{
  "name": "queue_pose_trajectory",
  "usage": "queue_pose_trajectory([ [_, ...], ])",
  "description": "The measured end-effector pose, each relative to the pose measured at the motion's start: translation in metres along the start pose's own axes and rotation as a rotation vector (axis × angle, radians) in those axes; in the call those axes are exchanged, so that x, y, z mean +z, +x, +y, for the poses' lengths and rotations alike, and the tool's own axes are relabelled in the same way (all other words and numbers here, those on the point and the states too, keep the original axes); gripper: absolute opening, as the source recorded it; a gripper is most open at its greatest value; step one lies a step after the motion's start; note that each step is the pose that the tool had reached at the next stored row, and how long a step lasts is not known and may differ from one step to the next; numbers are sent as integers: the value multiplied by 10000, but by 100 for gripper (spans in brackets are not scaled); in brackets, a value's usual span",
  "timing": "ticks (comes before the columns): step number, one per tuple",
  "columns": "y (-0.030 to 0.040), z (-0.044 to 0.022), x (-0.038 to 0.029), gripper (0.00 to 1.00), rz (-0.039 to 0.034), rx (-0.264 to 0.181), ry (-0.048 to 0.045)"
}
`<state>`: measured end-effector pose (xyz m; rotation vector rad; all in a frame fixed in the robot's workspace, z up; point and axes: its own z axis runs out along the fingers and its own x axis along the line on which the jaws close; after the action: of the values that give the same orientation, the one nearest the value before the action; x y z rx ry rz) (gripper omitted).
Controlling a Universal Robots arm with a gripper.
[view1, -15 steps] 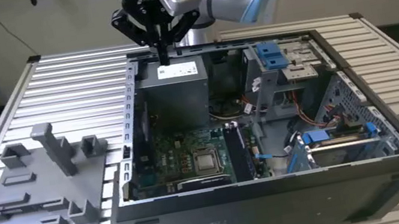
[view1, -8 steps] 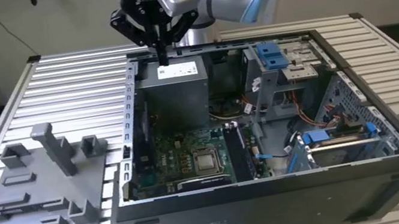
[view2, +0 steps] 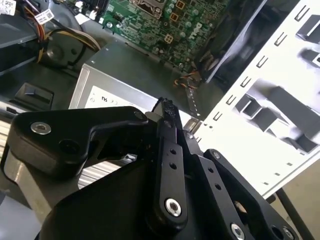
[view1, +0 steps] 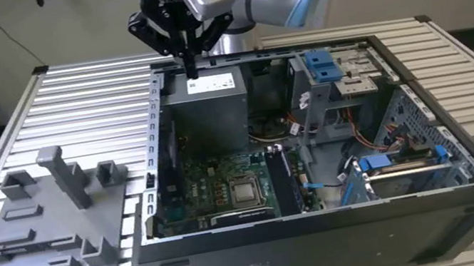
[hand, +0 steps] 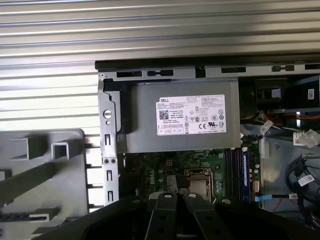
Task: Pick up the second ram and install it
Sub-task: 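Reach for the second ram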
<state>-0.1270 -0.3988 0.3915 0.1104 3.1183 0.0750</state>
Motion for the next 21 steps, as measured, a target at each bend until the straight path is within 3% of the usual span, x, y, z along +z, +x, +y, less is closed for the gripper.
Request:
queue_pose_trajectory([
  [14, 215, -16, 8, 11, 0, 0, 0],
  [21, 276, -20, 16, 11, 0, 0, 0],
])
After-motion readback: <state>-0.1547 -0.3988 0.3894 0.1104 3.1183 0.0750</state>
